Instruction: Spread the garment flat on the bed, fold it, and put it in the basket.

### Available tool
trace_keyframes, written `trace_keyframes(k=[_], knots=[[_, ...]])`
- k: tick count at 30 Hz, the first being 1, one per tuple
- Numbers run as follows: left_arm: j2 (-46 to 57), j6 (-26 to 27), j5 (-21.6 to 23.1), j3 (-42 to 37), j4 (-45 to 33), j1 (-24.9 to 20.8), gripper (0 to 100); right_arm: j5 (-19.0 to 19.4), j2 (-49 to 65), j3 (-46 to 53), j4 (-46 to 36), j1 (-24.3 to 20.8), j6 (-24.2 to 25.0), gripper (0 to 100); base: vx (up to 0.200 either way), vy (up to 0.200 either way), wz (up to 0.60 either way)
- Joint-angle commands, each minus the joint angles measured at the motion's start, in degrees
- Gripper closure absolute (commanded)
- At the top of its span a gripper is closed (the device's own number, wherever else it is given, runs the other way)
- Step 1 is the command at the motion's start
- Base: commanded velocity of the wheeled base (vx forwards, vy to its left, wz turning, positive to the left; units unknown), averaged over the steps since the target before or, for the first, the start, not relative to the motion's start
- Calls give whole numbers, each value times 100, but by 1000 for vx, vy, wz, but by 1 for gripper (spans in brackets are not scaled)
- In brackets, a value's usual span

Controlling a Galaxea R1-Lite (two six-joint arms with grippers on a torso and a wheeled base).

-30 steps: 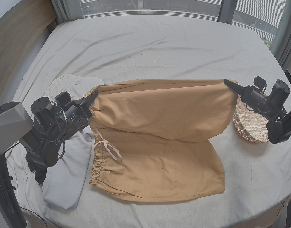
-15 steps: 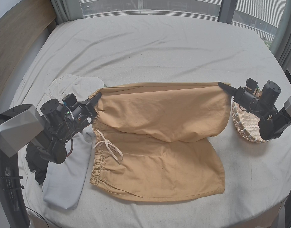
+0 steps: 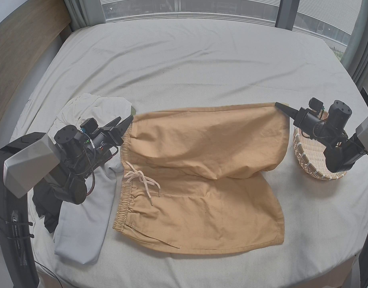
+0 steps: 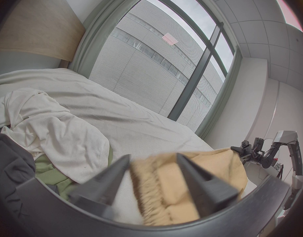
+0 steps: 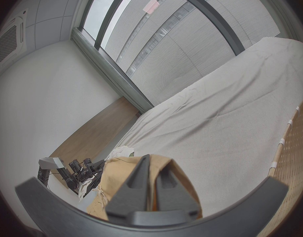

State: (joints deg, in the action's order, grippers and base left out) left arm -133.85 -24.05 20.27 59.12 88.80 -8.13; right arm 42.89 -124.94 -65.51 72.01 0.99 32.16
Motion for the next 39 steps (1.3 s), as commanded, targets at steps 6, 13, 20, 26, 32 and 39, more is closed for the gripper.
trace_keyframes(k=[6,13,20,26,32,39], knots=[[-27,-258,-85,205,-108,66,0,-158,-21,-120,-38,-37,-8,0,0,0,0],[184,-249,-393,-94,-11,136,0,-158,453,794,50,-55,-201,0,0,0,0],[1274,-240,38,-1852,6,92,0,-158,1174,2456,191,-37,-940,0,0,0,0],[1819,-179,1146,-3249,6,154,0,-149,1429,3255,112,24,-1019,0,0,0,0],[1731,-21,1269,-3337,6,180,0,-158,1024,3493,164,16,-1080,0,0,0,0],[1608,-12,1269,-3302,6,172,0,-149,734,3493,199,-20,-1115,0,0,0,0]])
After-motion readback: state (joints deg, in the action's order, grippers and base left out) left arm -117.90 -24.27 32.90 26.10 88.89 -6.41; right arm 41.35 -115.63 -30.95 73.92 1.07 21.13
